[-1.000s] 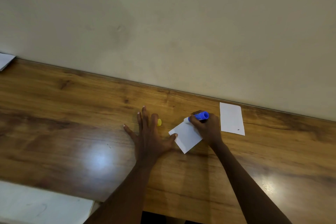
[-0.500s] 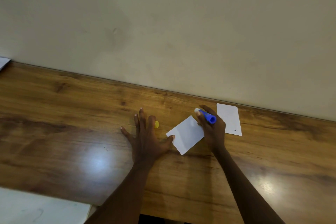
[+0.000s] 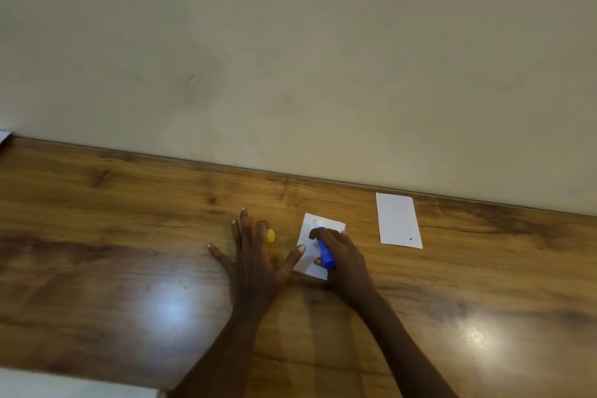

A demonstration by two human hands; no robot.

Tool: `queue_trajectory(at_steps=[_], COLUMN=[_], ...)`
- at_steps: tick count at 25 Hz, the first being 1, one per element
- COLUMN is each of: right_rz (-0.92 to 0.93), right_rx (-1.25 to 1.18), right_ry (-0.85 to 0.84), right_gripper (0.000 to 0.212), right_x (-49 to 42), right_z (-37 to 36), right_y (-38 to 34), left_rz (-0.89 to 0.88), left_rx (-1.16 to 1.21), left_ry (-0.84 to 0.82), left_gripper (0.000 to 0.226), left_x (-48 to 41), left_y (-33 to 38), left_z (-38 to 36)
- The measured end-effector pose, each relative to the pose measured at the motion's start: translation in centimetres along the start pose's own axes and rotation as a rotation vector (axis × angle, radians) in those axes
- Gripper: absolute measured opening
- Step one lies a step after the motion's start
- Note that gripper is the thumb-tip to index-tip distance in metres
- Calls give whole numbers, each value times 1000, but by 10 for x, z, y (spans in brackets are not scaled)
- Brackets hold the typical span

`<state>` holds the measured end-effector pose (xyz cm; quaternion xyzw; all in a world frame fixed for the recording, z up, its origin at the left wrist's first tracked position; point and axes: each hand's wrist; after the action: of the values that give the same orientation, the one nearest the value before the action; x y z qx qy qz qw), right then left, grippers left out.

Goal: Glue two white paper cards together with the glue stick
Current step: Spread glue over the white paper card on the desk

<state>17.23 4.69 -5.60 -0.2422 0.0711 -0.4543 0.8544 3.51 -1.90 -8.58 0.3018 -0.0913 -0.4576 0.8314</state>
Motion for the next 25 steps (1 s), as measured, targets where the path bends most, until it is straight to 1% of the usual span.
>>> queue_trajectory(at_steps=[2, 4, 6, 10, 12, 13, 14, 15, 16, 17, 18, 19, 20, 22, 25], right_rz=[105, 230, 306, 288, 279, 284, 287, 277, 243, 176, 89, -2, -79, -152, -109], right_rx=[7, 49, 78, 50, 22, 11, -11, -68, -195, -373, -565, -705, -792, -802, -639], right_ry=[-195, -349, -421, -442, -432, -404, -335, -219, -87, 24, 96, 135, 143, 117, 73], right_gripper=[50, 51, 50, 58, 62, 60, 54, 45, 35, 24, 17, 16, 17, 13, 5], right_x=[-10, -16, -19, -22, -23, -23, -21, -19, -16, -14, -13, -13, -15, -17, -22], right_z=[18, 31, 40, 44, 44, 44, 43, 42, 38, 33, 28, 23, 17, 12, 9], right_y=[7, 14, 19, 20, 18, 16, 14, 9, 4, -2, -9, -13, -14, -13, -7], left_rz=[-1, 8, 21, 29, 27, 26, 25, 23, 22, 22, 25, 29, 33, 31, 25], left_rx=[22, 30, 25, -21, -35, -37, -40, -45, -49, -56, -63, -72, -78, -79, -53], left_ry=[10, 0, -24, -67, -73, -71, -70, -70, -72, -74, -75, -77, -81, -90, -84], left_gripper=[69, 69, 72, 78, 79, 79, 79, 80, 81, 82, 83, 84, 85, 85, 83], left_x=[0, 0, -1, -2, -2, -2, -1, -1, -1, -2, -2, -3, -3, -3, -2], left_y=[0, -1, 0, -1, -1, -1, -2, -2, -2, -2, -2, -2, -2, -2, -1], left_z=[0, 0, 0, -1, -1, -1, -1, -1, -2, -2, -2, -2, -2, -2, 0])
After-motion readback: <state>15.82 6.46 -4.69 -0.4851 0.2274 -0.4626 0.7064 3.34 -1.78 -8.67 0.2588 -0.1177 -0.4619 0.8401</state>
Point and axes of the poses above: each hand's wrist, its own x-axis away from the middle knuckle, its own z-axis out of the back of the hand, y = z × x, and after that the axes turned 9 degrees about x, right-handed
